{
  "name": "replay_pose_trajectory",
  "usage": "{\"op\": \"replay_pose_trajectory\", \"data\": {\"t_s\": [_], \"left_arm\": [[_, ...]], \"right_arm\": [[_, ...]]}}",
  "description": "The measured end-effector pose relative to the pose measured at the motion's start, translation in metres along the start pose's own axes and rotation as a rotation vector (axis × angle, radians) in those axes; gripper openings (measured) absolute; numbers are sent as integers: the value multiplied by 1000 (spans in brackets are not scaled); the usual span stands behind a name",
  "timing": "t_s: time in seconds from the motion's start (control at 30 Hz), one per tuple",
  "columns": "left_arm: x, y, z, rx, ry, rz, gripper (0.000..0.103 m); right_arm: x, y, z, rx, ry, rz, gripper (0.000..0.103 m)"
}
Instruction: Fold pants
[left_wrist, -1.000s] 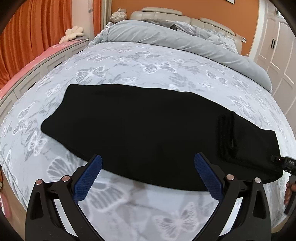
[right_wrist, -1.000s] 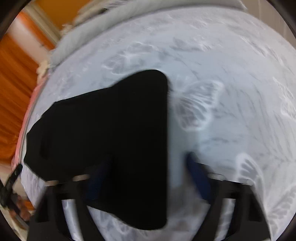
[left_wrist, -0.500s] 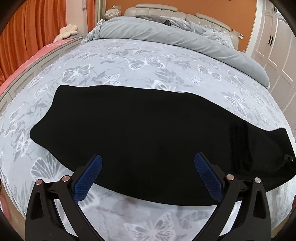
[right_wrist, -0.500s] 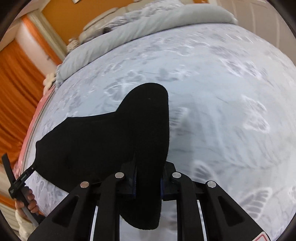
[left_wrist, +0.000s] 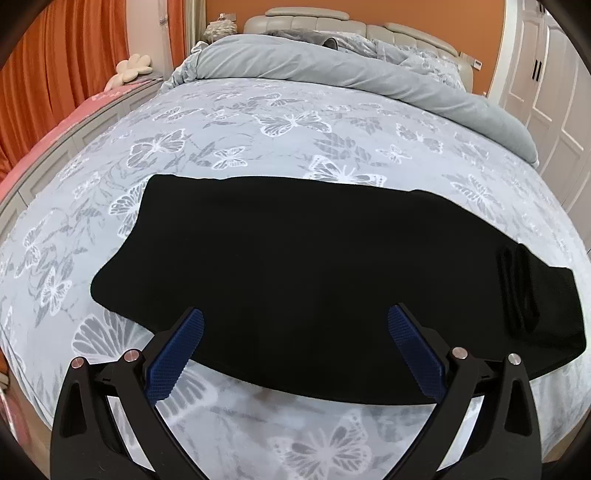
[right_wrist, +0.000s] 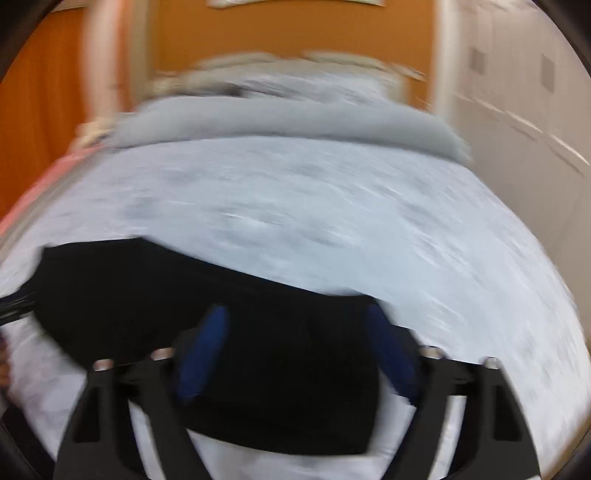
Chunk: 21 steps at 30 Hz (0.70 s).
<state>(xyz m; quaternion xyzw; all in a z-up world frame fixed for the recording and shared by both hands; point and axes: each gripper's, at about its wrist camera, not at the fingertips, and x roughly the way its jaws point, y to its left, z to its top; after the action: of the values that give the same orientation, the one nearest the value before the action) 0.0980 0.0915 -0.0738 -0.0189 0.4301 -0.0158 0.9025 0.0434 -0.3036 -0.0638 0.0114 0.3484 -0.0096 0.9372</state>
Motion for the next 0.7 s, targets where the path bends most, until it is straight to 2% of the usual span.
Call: {"op": "replay_pose_trajectory", "data": {"t_s": [0.07,0.1,0.17,0.23,0.27,0.3,0.37,0.43,0.57,0.6,0.63,0.67,0.7], "left_arm": [[-1,-2,0,11,-5,2,98],[-1,-4,-1,19,-5,4,98],[-1,-6,-1,36,-2,3,98],[-2,-5,-2,44,-6,9,98],[-3,-4,-2,45,-7,8,98],[-4,-1,-2,41,-7,6,98],[-6,5,-2,29,-7,-4,98],[-10,11,-2,16,-11,-11,98],[-17,21,-1,-4,-29,-15,98],[-17,22,0,-8,-29,-15,98],[-17,23,-1,-11,-28,-15,98],[-16,24,-1,-13,-24,-12,98],[-15,25,-1,-13,-20,-9,98]], "right_arm": [[19,44,-2,-81,69,125,77],[31,65,-5,-118,107,152,76],[54,106,-14,-235,174,161,76],[71,135,-25,-331,210,124,75],[78,140,-29,-347,228,106,65],[87,139,-32,-334,255,91,30],[93,123,-29,-212,264,119,16],[80,113,-14,-138,229,153,15],[65,135,3,-97,185,269,16],[72,146,1,-110,208,289,20],[87,157,-5,-136,267,292,29],[102,168,-15,-170,330,261,30],[105,173,-19,-193,313,233,34]]}}
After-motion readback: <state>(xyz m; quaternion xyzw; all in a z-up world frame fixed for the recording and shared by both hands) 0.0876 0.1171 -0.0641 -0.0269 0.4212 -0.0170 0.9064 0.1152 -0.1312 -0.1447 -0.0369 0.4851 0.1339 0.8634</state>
